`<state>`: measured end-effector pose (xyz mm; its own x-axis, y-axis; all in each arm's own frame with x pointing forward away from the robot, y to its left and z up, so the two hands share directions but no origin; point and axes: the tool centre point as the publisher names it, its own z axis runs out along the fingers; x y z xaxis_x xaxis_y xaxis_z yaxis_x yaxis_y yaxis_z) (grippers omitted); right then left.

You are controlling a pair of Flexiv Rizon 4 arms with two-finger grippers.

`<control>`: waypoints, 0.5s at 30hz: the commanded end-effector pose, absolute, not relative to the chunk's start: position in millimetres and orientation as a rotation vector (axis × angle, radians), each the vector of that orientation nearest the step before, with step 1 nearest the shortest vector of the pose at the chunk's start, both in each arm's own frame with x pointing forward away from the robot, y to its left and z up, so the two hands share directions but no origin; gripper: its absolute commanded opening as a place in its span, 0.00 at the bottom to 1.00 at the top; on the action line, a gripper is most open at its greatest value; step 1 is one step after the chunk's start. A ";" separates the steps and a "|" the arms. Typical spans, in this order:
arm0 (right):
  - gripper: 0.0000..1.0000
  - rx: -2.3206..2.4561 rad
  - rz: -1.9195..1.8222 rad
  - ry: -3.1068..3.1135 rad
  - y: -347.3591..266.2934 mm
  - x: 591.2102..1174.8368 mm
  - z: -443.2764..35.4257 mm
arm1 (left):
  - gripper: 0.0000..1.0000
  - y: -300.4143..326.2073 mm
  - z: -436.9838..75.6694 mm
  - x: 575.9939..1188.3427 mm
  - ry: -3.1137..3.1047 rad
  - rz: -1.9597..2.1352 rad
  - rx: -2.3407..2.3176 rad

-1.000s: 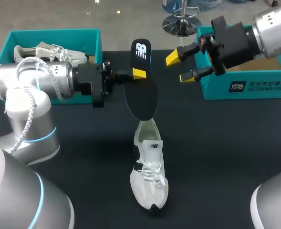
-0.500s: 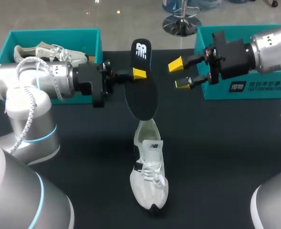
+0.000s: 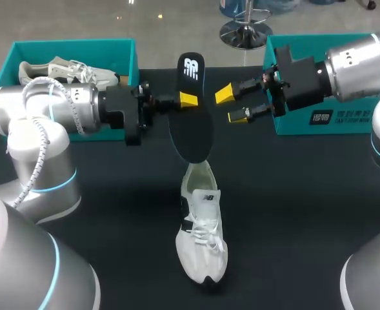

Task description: Take the shoe out of the shoebox, open the shoe tongue, remove and reinsert the insole, then place the shoe into the shoebox

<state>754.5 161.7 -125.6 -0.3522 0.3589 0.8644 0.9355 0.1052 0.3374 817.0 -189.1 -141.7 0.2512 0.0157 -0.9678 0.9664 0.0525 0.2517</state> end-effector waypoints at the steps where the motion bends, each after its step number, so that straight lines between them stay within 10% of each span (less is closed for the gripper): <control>1: 1.00 -1.236 -1.234 -1.787 182.9 766.7 -132.8 | 0.00 -190.3 -142.6 816.8 1.051 -0.974 1.284; 15: 1.00 -1.196 -1.221 -1.783 213.4 772.7 -131.3 | 0.00 -190.3 -142.6 816.8 1.051 -0.974 1.284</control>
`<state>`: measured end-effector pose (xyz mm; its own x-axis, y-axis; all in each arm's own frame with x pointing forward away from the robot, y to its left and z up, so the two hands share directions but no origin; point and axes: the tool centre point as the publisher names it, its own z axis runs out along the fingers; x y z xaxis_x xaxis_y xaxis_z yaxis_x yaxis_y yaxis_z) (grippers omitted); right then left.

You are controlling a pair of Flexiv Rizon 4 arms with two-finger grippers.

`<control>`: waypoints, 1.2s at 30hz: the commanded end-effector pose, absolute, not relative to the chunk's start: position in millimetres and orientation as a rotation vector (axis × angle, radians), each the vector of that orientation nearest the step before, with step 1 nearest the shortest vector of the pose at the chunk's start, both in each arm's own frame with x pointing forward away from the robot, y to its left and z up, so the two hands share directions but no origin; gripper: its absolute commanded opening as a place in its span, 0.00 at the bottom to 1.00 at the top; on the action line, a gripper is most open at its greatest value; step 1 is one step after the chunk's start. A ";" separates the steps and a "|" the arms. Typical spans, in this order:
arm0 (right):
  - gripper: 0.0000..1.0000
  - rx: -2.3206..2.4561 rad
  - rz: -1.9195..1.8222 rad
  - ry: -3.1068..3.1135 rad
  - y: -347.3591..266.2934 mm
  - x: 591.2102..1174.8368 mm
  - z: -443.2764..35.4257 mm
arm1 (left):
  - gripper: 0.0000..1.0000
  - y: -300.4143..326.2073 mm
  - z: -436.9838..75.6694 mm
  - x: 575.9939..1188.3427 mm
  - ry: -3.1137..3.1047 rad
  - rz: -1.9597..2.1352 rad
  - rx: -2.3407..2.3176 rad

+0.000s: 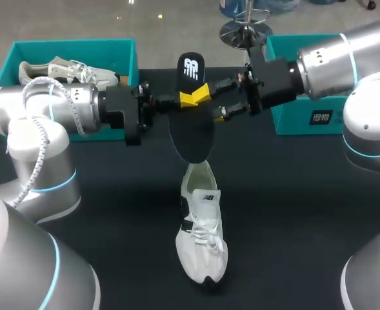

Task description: Take the shoe out of the shoebox, open the shoe tongue, remove and reinsert the insole, then place the shoe into the shoebox

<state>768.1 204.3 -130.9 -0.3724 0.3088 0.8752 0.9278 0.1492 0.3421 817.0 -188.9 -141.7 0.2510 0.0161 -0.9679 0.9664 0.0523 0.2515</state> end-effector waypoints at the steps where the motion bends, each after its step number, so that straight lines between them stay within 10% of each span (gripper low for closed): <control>1: 1.00 -1.199 -1.224 -1.774 213.7 772.1 -132.1 | 0.00 -190.3 -142.6 816.8 1.051 -0.974 1.284; 7: 1.00 -1.226 -1.225 -1.742 213.6 767.2 -138.9 | 0.00 -190.3 -142.6 816.8 1.051 -0.974 1.284; 12: 0.50 -1.243 -1.227 -1.729 212.1 764.4 -142.3 | 0.00 -190.3 -142.6 816.8 1.051 -0.974 1.284; 36: 0.34 -1.263 -1.228 -1.696 210.7 763.9 -152.6 | 0.00 -190.3 -142.6 816.8 1.051 -0.974 1.284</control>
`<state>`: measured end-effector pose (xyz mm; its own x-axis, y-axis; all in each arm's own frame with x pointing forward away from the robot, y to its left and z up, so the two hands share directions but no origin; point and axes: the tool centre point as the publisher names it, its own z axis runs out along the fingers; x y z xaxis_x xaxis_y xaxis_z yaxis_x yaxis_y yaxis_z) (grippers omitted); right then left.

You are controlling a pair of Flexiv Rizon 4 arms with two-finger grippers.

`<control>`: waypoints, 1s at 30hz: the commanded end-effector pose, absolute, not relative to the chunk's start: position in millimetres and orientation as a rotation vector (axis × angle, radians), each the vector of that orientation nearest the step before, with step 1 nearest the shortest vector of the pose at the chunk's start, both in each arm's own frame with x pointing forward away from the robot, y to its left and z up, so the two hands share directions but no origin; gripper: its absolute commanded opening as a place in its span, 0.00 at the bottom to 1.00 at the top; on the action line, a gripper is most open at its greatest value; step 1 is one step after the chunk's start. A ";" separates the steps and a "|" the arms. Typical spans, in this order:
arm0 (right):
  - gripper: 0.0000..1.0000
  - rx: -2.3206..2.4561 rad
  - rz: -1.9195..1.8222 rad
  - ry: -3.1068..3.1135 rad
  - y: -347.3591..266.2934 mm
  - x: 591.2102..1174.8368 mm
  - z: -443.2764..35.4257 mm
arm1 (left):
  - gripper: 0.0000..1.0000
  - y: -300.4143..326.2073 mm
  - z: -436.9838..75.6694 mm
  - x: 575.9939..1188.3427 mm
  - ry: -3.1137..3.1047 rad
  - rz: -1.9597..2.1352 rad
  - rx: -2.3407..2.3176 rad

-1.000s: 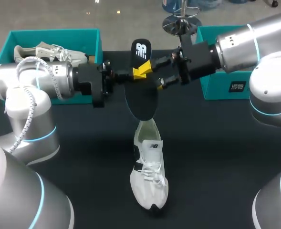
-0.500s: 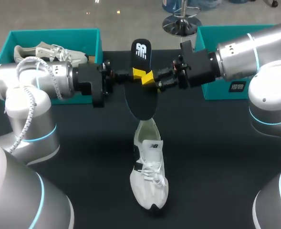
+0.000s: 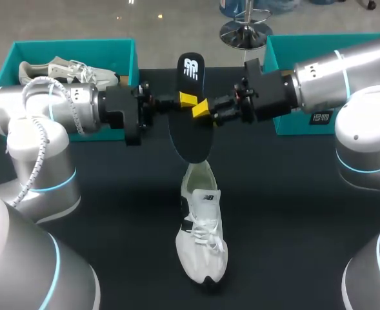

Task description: Take the shoe out of the shoebox, open the shoe tongue, remove and reinsert the insole, then place the shoe into the shoebox

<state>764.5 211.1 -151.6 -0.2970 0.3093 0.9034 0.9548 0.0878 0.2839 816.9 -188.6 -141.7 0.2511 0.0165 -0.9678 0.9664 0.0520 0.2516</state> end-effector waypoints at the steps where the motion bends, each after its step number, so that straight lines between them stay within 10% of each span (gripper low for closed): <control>1: 0.32 -1.263 -1.230 -1.696 210.3 764.3 -152.6 | 0.00 -190.3 -142.6 816.8 1.051 -0.974 1.284; 8: 0.00 -1.279 -1.236 -1.694 206.4 766.5 -152.5 | 0.00 -190.3 -142.6 816.8 1.051 -0.974 1.284; 18: 0.00 -1.307 -1.263 -1.719 205.0 769.2 -151.7 | 0.00 -190.3 -142.6 816.8 1.051 -0.974 1.284; 19: 0.00 -1.325 -1.263 -1.724 203.6 769.0 -151.7 | 0.09 -190.3 -142.6 816.8 1.051 -0.974 1.284; 20: 0.00 -1.339 -1.262 -1.730 202.2 768.8 -152.4 | 0.88 -189.5 -141.9 815.0 1.061 -0.979 1.302; 21: 0.00 -1.349 -1.269 -1.724 199.1 768.3 -154.3 | 1.00 -188.1 -141.4 813.1 1.081 -0.981 1.308; 30: 0.00 -1.450 -1.309 -1.741 172.5 774.1 -169.6 | 1.00 -152.5 -142.9 803.6 1.400 -1.154 1.221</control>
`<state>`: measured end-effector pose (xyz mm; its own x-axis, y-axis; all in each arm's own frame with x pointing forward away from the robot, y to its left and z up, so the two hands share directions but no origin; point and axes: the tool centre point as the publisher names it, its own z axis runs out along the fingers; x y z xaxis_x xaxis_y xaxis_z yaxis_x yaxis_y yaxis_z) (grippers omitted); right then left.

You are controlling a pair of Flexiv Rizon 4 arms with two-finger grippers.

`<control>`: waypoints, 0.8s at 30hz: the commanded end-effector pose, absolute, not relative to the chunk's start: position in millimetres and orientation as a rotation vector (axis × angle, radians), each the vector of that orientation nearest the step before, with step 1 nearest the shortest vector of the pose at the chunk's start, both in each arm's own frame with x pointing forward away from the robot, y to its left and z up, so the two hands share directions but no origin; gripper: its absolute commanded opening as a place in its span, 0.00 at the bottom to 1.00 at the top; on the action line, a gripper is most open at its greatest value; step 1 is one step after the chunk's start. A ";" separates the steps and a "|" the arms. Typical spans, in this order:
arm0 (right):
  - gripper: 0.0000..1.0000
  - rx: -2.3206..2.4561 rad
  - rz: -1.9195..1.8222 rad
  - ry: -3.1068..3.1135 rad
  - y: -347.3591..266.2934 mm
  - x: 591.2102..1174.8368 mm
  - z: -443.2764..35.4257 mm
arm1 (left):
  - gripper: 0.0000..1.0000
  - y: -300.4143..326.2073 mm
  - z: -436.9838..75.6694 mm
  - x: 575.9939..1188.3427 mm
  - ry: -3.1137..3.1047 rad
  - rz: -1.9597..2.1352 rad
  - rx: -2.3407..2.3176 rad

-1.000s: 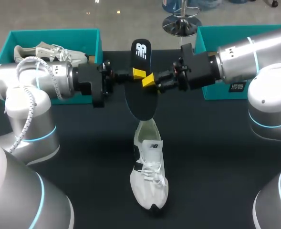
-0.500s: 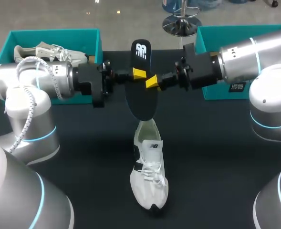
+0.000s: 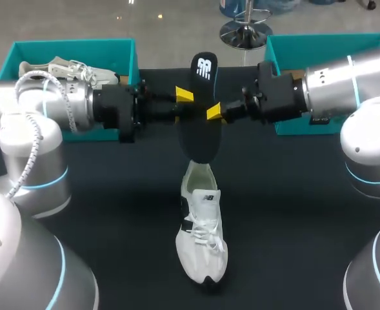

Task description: Take the shoe out of the shoebox, open the shoe tongue, remove and reinsert the insole, then place the shoe into the shoebox

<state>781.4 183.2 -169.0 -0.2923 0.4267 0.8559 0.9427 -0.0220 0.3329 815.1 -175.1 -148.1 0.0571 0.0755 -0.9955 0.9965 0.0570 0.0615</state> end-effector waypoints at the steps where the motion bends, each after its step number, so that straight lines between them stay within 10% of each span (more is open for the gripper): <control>1: 0.00 -1.453 -1.310 -1.743 170.9 775.8 -170.1 | 1.00 -147.9 -144.3 802.5 1.449 -1.175 1.215; 24: 0.00 -1.496 -1.278 -1.817 162.8 784.9 -171.2 | 1.00 -133.4 -154.8 796.9 1.523 -1.199 1.232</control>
<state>784.8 160.5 -171.1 -0.3054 0.5006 0.8100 0.9311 -0.0214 0.3642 797.0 -133.6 -155.1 -0.1859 0.1975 -0.9625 0.9821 0.0683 -0.1756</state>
